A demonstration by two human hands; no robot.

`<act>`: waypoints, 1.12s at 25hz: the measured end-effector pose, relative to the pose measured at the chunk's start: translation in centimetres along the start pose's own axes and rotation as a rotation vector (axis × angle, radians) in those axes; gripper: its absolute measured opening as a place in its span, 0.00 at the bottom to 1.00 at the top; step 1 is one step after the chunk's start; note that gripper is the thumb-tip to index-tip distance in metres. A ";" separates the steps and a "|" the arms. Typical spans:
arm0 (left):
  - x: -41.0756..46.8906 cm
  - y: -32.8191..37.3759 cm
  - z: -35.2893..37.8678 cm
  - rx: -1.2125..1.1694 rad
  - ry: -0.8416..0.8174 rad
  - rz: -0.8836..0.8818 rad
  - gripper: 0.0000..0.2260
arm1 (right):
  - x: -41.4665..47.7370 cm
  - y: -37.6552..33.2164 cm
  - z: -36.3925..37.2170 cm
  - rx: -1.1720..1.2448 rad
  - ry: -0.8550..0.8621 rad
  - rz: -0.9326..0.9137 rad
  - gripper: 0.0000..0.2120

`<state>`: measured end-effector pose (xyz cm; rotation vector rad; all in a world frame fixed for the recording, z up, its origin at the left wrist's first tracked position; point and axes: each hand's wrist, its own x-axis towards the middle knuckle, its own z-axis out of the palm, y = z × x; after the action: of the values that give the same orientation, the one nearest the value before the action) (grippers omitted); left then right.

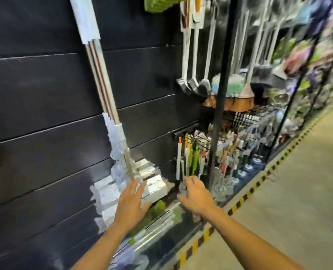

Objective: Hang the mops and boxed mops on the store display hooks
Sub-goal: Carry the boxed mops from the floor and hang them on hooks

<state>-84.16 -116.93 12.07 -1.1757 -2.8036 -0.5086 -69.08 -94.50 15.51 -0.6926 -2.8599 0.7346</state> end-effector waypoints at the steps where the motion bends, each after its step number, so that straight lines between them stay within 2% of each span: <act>1: 1.5 2.8 1.5 0.000 -0.041 0.057 0.35 | -0.9 2.9 -1.2 0.015 0.019 0.068 0.37; 7: 9.0 22.3 11.7 -0.052 -0.313 0.435 0.33 | -8.6 20.6 -7.7 0.069 0.202 0.550 0.33; 15: 17.4 43.7 25.5 -0.089 -0.579 0.816 0.36 | -15.0 38.7 -12.2 0.150 0.297 1.007 0.32; 22: 20.4 59.9 33.3 -0.077 -0.753 1.076 0.32 | -19.1 49.2 -13.7 0.304 0.427 1.289 0.31; 28: 21.4 73.8 40.4 -0.011 -0.790 1.186 0.32 | -21.9 61.1 -16.8 0.284 0.433 1.376 0.31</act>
<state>-44.55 -40.94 -1.75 -3.0971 -1.8011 0.0916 -21.40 -49.65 1.10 -2.3620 -1.5135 0.8558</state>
